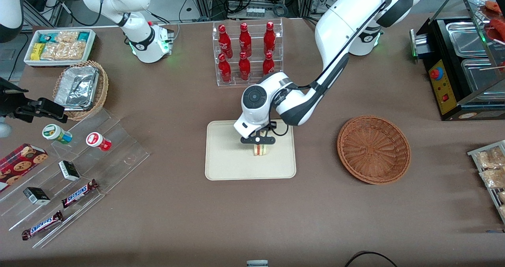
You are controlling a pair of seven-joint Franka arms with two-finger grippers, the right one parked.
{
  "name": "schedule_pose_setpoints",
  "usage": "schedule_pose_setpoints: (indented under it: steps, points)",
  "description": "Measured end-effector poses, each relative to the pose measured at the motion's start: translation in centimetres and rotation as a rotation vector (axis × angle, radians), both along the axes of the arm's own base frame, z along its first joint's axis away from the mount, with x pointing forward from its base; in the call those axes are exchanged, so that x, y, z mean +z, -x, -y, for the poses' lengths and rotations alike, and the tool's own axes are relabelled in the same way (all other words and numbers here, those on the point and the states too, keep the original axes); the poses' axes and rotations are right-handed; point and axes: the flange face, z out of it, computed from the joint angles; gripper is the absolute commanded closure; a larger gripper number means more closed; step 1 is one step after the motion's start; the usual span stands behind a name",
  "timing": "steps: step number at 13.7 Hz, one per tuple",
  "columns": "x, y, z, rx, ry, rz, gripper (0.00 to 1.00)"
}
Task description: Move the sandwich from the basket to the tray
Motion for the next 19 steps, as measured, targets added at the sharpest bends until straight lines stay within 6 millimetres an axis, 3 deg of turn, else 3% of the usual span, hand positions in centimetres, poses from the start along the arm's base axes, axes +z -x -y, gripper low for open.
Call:
schedule_pose_setpoints:
  steps: [1, 2, 3, 4, 5, 9, 11, 16, 19]
  points:
    - [-0.2, -0.5, -0.1, 0.010, 0.000, 0.004, 0.96]
    - [-0.5, -0.9, -0.1, 0.015, -0.001, 0.007, 0.80]
    - [-0.7, -1.0, 0.0, 0.015, -0.005, 0.013, 0.41]
    - [-0.7, -0.9, 0.3, 0.013, -0.008, 0.019, 0.10]
    - [-0.7, -0.8, 0.6, 0.011, -0.012, 0.025, 0.01]
    - [0.1, -1.3, 0.6, 0.021, -0.015, 0.039, 0.01]
    - [2.8, -1.7, -0.1, 0.031, -0.060, 0.025, 0.01]
    - [16.0, -2.4, -5.0, 0.119, -0.123, 0.010, 0.01]
    - [24.0, -3.1, -11.2, 0.200, -0.144, -0.019, 0.01]
